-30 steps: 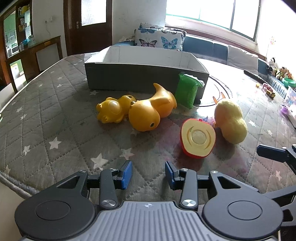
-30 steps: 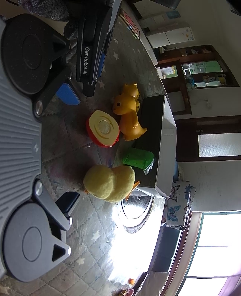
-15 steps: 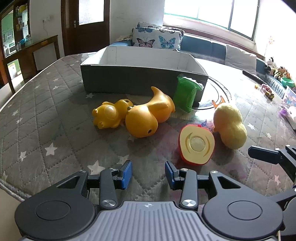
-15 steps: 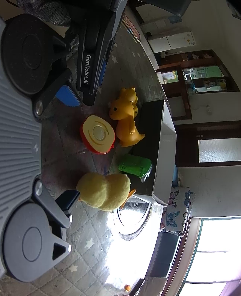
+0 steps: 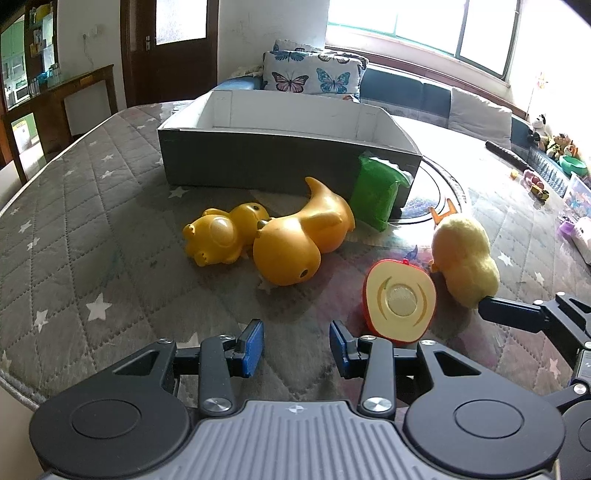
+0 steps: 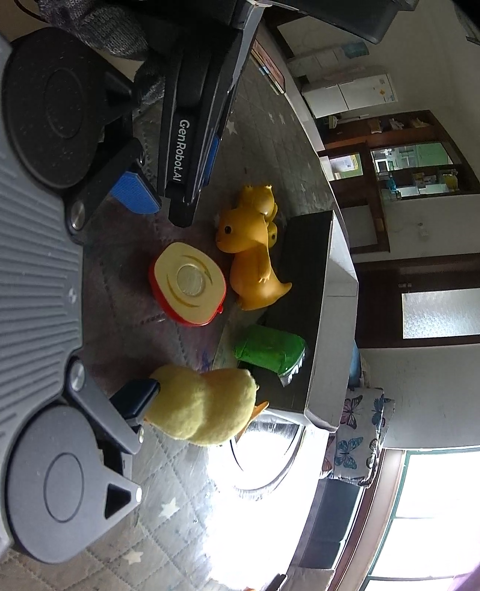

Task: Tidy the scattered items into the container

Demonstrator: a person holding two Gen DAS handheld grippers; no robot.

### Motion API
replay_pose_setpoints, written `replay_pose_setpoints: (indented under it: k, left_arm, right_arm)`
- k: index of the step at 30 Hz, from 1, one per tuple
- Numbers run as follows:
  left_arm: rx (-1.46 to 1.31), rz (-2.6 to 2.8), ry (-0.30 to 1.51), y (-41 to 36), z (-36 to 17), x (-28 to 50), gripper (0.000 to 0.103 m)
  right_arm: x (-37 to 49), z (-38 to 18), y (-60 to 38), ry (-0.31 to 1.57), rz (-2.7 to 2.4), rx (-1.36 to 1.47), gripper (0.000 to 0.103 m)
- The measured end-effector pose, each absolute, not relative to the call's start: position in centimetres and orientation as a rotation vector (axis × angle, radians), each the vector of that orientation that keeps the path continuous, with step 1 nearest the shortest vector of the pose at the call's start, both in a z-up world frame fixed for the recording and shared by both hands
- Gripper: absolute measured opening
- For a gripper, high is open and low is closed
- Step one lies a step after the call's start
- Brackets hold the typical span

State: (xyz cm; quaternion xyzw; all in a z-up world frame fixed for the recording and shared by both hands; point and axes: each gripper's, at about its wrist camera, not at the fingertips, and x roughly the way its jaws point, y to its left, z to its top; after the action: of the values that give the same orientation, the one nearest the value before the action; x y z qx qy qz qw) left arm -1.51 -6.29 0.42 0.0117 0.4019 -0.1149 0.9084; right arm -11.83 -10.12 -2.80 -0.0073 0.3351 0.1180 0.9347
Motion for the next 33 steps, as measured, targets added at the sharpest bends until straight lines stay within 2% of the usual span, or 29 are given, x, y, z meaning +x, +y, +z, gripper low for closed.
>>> replay_pose_setpoints:
  k: [19, 33]
  left_arm:
    - [0.012, -0.254, 0.844, -5.5, 0.9, -0.2, 0.042]
    - [-0.030, -0.430, 0.823, -6.1, 2.6, 0.1, 0.042]
  right_arm:
    - [-9.8, -3.3, -9.2, 0.707, 0.292, -0.012, 0.092]
    - [-8.5, -3.7, -8.7, 0.708, 0.308, -0.015, 0.077]
